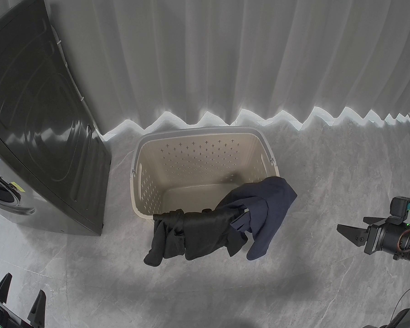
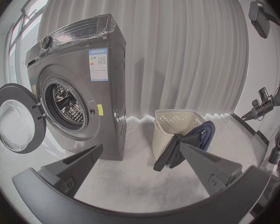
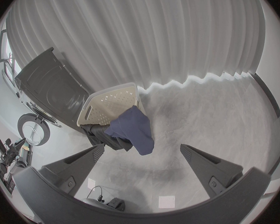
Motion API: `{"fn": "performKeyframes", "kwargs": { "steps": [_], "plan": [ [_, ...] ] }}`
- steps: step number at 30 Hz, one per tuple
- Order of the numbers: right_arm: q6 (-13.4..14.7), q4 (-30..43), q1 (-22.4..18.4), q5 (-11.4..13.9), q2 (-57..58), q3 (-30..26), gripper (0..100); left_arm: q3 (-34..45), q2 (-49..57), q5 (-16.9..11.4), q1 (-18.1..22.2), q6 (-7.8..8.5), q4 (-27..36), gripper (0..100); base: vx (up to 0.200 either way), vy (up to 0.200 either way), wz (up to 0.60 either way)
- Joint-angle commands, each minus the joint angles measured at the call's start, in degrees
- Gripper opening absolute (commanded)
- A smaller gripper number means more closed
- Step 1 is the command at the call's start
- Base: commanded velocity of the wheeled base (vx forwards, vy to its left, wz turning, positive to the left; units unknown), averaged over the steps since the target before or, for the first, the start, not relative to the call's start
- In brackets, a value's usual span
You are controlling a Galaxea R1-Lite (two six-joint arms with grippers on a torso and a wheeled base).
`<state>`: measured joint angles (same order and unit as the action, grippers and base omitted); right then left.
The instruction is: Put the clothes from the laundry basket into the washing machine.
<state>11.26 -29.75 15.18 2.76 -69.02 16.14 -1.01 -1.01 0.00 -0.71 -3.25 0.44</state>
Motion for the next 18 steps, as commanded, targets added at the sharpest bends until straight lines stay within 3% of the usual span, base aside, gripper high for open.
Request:
{"fn": "performKeyframes", "kwargs": {
  "steps": [1, 10, 18],
  "plan": [
    [0.07, -0.05, 0.29, -0.03, -4.37, 0.73, 100, 0.84, 0.75, 0.00, 0.00, 0.09, 0.00, 100, 0.000, 0.000, 0.00],
    [0.60, -0.75, 3.02, -0.47, -12.28, 4.78, 100, 0.84, 0.66, 0.00, -0.08, 0.09, 0.00, 100, 0.000, 0.000, 0.00],
    [0.78, -7.52, 5.21, -1.96, -21.42, 6.54, 100, 0.84, 0.66, 0.00, -0.08, 0.09, 0.00, 100, 0.000, 0.000, 0.00]
  ]
}}
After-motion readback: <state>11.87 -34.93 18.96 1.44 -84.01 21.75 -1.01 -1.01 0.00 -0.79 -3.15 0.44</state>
